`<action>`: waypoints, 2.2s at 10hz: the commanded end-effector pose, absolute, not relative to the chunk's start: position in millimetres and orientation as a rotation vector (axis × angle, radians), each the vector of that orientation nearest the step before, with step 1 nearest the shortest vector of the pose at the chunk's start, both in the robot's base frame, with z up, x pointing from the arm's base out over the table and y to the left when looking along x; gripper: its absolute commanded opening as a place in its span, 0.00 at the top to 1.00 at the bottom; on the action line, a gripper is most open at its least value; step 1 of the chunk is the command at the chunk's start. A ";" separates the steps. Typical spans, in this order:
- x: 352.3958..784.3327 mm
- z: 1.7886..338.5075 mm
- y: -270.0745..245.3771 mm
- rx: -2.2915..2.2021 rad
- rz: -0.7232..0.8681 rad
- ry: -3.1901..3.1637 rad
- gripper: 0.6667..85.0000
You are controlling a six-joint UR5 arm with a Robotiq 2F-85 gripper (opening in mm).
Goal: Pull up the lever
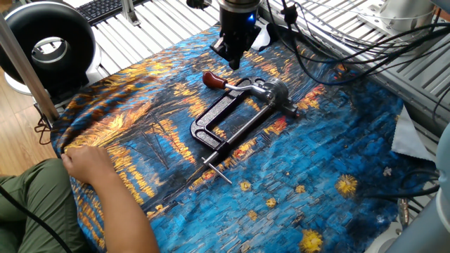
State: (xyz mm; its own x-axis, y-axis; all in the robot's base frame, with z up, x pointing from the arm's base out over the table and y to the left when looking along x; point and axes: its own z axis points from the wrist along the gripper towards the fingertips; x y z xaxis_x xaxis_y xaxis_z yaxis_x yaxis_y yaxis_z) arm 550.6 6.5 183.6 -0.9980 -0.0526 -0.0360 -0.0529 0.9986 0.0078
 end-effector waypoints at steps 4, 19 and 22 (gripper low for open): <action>591.7 150.5 1.6 -0.338 0.012 3.061 0.43; 610.4 90.2 -27.3 -0.463 0.059 3.040 0.07; 602.9 90.0 -24.8 -0.401 0.082 3.076 0.08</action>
State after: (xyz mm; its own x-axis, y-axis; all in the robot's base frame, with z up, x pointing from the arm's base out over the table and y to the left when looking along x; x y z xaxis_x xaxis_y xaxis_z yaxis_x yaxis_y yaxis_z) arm 605.7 -27.1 89.5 -0.9569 -0.2860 -0.0507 -0.2876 0.9574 0.0273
